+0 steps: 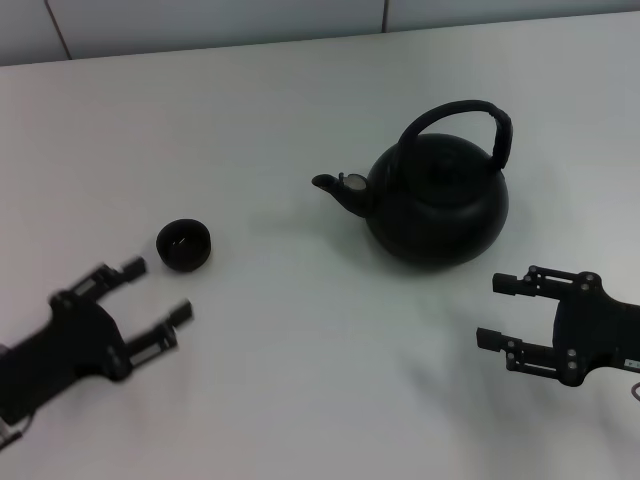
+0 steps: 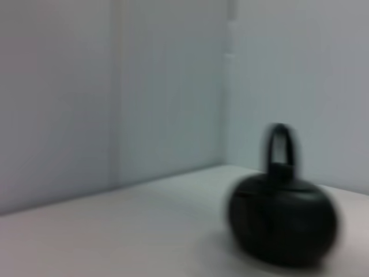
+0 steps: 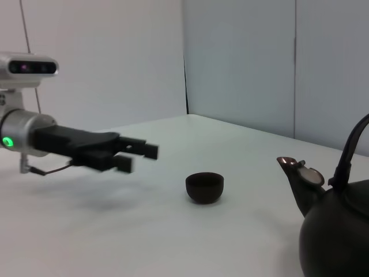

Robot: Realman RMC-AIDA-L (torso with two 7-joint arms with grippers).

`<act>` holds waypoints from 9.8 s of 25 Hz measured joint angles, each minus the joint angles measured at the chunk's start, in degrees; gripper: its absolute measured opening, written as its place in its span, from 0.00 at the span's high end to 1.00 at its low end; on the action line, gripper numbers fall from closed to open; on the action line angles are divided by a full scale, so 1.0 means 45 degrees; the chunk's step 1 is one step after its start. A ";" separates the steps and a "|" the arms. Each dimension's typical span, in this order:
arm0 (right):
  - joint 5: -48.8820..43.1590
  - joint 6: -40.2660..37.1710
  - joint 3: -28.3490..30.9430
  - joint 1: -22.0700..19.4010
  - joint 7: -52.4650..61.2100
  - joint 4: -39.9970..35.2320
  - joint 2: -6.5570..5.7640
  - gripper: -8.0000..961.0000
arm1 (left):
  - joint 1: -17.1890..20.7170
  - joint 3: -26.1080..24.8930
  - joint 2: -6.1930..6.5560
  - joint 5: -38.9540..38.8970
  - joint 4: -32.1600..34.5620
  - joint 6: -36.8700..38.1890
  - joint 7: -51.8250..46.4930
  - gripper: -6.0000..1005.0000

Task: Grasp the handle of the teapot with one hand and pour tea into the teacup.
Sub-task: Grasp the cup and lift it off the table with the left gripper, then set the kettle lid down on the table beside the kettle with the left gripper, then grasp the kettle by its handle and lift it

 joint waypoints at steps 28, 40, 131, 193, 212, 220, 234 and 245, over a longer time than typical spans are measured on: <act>-0.0004 0.0006 0.0052 0.0266 0.0106 -0.0080 0.0000 0.30 | -0.0399 -0.0399 -0.0002 -0.0228 -0.0412 -0.2534 0.1513 0.23; -0.0003 -0.0035 0.0080 0.0321 0.0104 -0.0102 -0.0016 0.31 | -0.1013 -0.0550 -0.0028 -0.0310 -0.0947 -0.3092 0.1518 0.25; 0.0066 -0.0290 0.0119 0.0347 0.0120 -0.0608 -0.0015 0.30 | -0.4588 -0.1583 -0.0123 -0.0216 -0.5393 -0.6586 0.4163 0.32; 0.0097 -0.0308 0.0332 0.0346 0.0131 -0.0536 0.0013 0.30 | 0.0931 0.0299 0.0219 -0.0185 0.1707 0.2471 -0.0629 0.19; 0.0750 -0.0309 0.0486 -0.0066 -0.0218 -0.0108 0.0072 0.30 | 0.1116 0.0533 0.0177 0.1207 0.3123 0.1758 -0.0626 0.19; 0.5145 0.0246 0.1761 -0.0520 -0.4468 0.5211 0.0118 0.30 | 0.0980 0.0368 0.0137 0.1126 0.3004 0.1875 -0.0658 0.19; 0.7016 0.1884 0.4569 0.0070 -1.0624 1.0915 0.0153 0.31 | 0.0978 0.0202 0.0108 0.1123 0.2868 0.1941 -0.0828 0.19; 0.7115 0.2328 0.4628 0.0775 -1.0668 1.0659 0.0146 0.30 | 0.0977 0.0203 0.0047 0.1130 0.2851 0.1953 -0.0829 0.19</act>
